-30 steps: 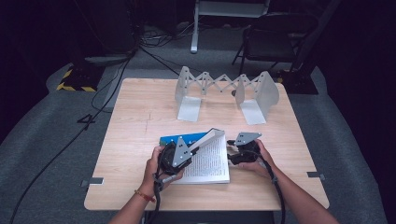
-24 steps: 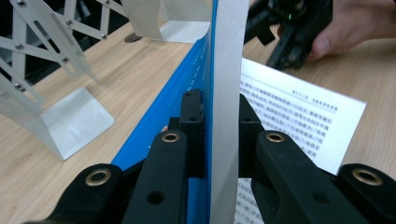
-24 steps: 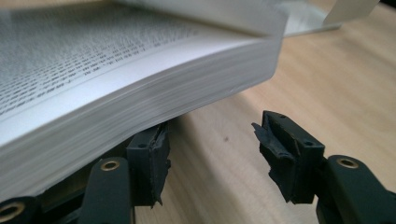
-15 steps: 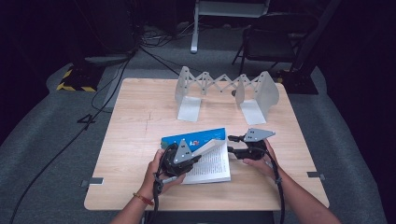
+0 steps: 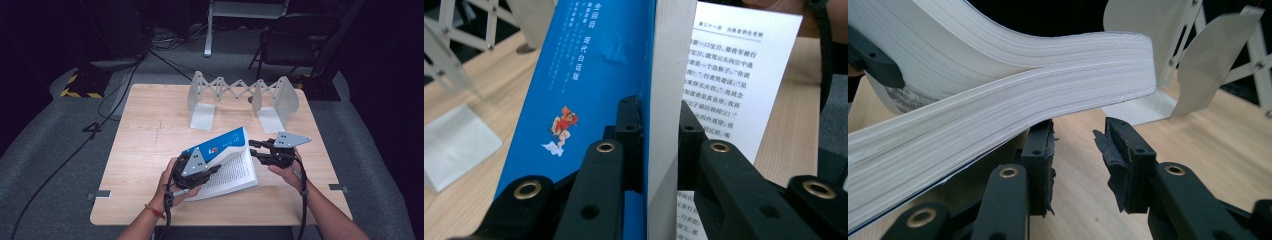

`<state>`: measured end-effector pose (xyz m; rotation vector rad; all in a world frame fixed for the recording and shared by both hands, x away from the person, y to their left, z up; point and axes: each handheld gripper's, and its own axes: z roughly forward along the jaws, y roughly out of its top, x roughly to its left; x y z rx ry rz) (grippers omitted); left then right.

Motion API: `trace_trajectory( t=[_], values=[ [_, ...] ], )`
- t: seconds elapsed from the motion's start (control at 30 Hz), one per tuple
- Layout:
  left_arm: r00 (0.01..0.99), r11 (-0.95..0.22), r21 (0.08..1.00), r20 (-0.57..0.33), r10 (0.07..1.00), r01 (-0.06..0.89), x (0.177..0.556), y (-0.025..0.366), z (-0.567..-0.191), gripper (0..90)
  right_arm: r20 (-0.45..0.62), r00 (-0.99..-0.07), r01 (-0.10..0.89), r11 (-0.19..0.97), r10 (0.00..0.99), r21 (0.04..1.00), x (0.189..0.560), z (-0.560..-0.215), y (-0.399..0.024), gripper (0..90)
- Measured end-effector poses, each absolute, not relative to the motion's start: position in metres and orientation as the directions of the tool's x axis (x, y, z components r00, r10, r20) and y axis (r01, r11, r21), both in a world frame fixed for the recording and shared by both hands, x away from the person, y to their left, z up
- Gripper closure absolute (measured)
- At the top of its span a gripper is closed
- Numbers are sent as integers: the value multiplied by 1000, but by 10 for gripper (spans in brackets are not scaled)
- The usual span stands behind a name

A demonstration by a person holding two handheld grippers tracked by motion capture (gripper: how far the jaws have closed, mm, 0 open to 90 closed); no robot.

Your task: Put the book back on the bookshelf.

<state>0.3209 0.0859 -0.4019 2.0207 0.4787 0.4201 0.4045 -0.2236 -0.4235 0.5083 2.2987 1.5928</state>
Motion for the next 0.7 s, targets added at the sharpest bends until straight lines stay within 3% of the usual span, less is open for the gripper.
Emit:
trace_trajectory(
  t=[0.47, 0.7],
  values=[
    [899, -418, 907, 143, 415, 49, 347, 46, -396, 781, -47, -851, 110, 265, 522, 958, 404, -404, -259, 655],
    [904, -374, 927, 127, 408, 39, 358, 25, -392, 780, -54, -817, 98, 231, 574, 968, 406, -387, -281, 655]
  ],
)
